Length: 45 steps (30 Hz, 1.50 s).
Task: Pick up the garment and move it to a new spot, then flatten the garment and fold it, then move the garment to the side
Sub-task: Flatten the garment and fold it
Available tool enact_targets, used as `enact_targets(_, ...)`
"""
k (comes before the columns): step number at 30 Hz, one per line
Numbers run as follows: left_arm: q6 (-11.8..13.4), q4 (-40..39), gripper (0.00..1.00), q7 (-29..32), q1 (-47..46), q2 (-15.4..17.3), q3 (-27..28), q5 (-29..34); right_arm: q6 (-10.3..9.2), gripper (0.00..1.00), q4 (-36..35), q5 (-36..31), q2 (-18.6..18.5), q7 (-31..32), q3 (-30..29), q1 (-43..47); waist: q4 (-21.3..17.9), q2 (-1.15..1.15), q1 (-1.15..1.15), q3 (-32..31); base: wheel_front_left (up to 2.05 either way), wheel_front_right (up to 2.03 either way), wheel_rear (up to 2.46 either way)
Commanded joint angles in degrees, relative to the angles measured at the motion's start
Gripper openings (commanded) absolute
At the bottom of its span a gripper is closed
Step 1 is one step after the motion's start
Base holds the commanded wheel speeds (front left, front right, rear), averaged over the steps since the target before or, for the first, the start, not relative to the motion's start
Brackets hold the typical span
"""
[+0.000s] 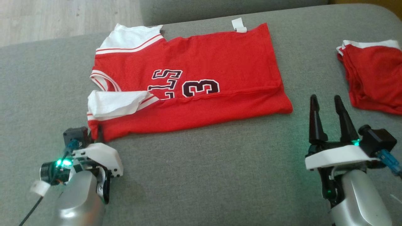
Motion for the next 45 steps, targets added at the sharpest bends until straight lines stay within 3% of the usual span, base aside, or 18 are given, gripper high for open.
enact_targets(1,0.7,-1.3,0.0,-2.8,-0.9,2.0,1.1,0.5,0.18,1.0,0.4,-1.1,-0.1,-0.3,0.2,-2.6,0.6,0.0,0.0,-0.4,0.0,0.0,0.0)
enact_targets(8,-1.6,-8.0,0.0,-10.6,-2.8,1.0,-1.2,1.7,0.18,1.0,7.3,-4.9,-0.1,0.1,-0.3,-7.0,2.9,0.0,0.0,-0.5,0.0,0.0,0.0)
enact_targets(10,-1.5,-10.9,0.0,-11.4,-3.0,0.7,-1.6,1.9,0.18,1.0,12.1,-7.1,-0.1,3.5,-2.2,-10.2,3.8,0.0,0.0,0.0,0.0,0.0,0.0)
enact_targets(18,-1.8,-12.9,0.0,-11.6,-2.9,0.1,-3.6,2.5,0.18,1.0,26.4,-8.8,-0.1,12.7,-4.2,-19.1,5.8,0.0,0.0,1.1,0.0,0.0,0.0)
enact_targets(29,-2.1,-13.0,0.0,-11.6,-3.5,-0.9,-5.4,2.2,0.18,1.0,41.0,-13.9,-0.1,17.5,-5.2,-25.3,7.8,0.0,0.0,1.7,0.0,0.0,0.0)
enact_targets(30,-2.1,-12.9,0.0,-11.6,-3.5,-0.9,-5.6,2.1,0.18,0.61,42.0,-13.3,-0.1,17.4,-4.7,-25.7,7.8,0.0,0.0,1.7,0.0,0.0,0.0)
enact_targets(31,-2.1,-12.7,0.0,-11.6,-3.5,-1.0,-5.7,2.0,0.18,0.02,42.8,-13.2,-0.1,17.1,-4.1,-26.0,7.9,0.0,0.0,1.5,0.0,0.0,0.0)
enact_targets(36,-1.6,-11.7,0.0,-11.3,-2.6,-0.3,-5.6,1.7,0.18,0.0,44.7,-13.1,-0.1,12.9,-1.1,-26.5,6.9,0.0,0.0,0.2,0.0,0.0,0.0)
enact_targets(45,-1.7,-9.1,0.0,-9.5,2.6,1.2,-5.4,0.3,0.18,0.0,45.6,-15.1,-0.1,7.9,-2.5,-23.7,4.2,0.0,0.0,-5.7,0.0,0.0,0.0)
